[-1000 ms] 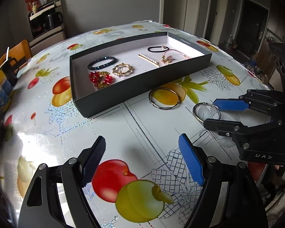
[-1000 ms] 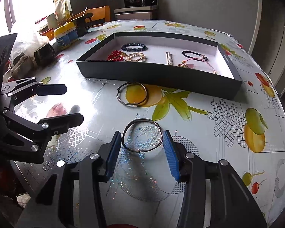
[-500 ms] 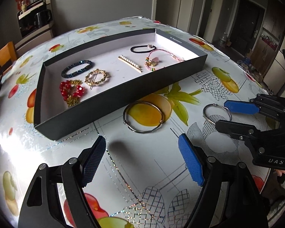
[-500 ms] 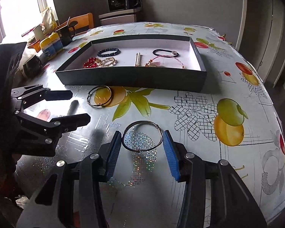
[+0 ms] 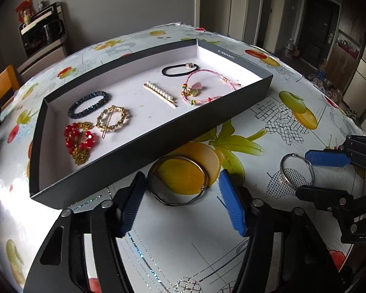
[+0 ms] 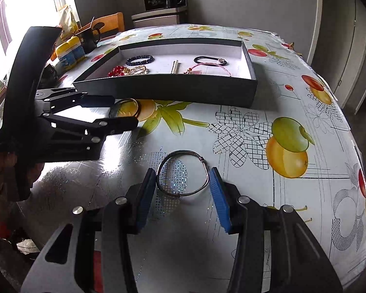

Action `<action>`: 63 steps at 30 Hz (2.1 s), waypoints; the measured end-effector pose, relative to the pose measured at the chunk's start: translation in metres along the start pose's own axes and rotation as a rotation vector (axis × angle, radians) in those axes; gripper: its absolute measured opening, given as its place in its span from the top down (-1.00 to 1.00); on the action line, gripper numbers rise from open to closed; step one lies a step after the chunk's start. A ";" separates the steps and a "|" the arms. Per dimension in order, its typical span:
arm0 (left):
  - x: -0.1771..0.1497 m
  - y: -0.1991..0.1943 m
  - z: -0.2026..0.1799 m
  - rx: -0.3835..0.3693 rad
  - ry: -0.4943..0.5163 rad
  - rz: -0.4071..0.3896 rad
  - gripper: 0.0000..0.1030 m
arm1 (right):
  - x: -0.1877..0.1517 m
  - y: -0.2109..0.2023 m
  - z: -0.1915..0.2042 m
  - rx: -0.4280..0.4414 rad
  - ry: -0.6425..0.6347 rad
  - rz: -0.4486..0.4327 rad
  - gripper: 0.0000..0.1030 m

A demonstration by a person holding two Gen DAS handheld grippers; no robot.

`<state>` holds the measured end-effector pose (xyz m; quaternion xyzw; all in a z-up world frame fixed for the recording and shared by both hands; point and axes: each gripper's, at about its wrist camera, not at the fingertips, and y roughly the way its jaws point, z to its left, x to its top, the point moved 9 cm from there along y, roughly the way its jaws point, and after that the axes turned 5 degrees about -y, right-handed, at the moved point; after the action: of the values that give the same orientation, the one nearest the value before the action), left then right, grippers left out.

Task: Organize jewelry
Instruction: 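Grasp the other silver hoop bangle with the left gripper while the right holds its hoop, then carry both silver hoop bangles over the black box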

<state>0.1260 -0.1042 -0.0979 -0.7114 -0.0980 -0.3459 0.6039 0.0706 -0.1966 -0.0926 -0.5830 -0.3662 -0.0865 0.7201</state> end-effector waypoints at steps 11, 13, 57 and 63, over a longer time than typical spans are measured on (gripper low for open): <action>-0.010 -0.009 -0.010 -0.034 0.037 0.007 -0.01 | 0.002 0.003 0.003 -0.015 -0.023 0.002 0.07; -0.014 -0.011 -0.011 -0.041 0.041 0.008 -0.01 | 0.002 0.004 0.004 -0.026 -0.038 0.002 0.07; 0.067 0.003 0.042 -0.090 -0.054 0.010 -0.01 | 0.173 0.063 -0.024 0.005 0.014 -0.103 0.12; 0.063 0.021 0.041 -0.104 -0.065 0.057 -0.01 | 0.188 0.100 -0.035 0.014 0.046 -0.064 0.12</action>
<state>0.1996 -0.0887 -0.0774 -0.7552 -0.0789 -0.3099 0.5722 0.2759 -0.1411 -0.0542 -0.5640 -0.3683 -0.1203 0.7292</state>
